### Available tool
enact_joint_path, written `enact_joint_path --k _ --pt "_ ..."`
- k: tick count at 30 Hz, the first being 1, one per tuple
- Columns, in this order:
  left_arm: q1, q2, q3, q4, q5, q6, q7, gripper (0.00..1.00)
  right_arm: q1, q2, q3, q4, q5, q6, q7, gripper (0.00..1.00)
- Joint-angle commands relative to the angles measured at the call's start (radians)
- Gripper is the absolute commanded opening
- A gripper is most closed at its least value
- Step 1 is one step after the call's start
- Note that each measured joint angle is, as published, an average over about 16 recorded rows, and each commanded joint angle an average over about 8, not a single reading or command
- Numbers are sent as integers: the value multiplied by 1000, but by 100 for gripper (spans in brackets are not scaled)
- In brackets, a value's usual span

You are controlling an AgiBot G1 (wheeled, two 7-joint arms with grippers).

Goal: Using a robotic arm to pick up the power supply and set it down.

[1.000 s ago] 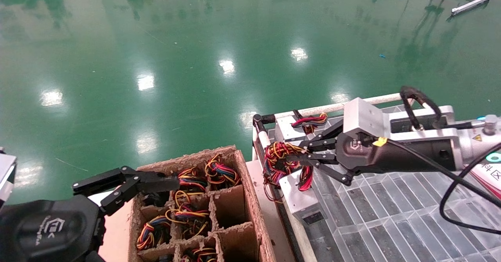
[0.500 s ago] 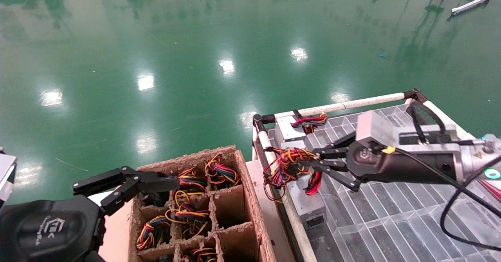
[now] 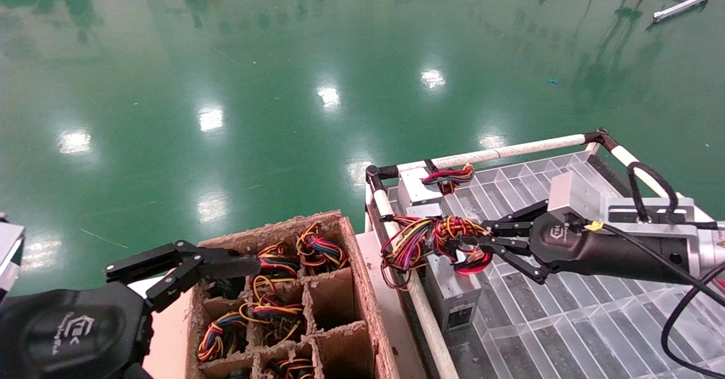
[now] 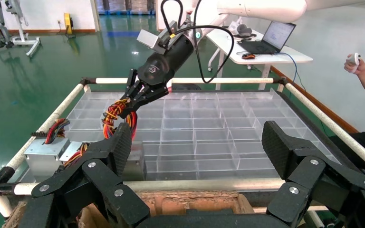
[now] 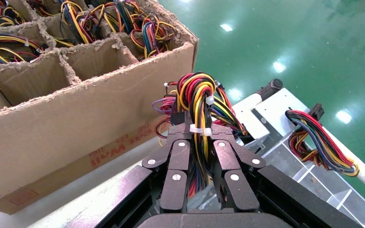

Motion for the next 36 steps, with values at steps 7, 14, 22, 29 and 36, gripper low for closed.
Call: enact_joint_path --k 7,14,22,29,36 --pt "0 0 0 0 0 0 0 100 2 0 0 -9 -1 0 -4 100" --pt "0 0 0 0 0 0 0 100 2 0 0 0 -1 -1 -1 100" --pt "0 0 0 0 0 0 0 100 14 17 8 13 15 -27 20 100" --pt "0 0 0 1 0 0 0 100 20 52 36 41 84 -76 75 100" --pt "0 0 0 1 0 0 0 100 0 77 63 84 150 -94 129 100"
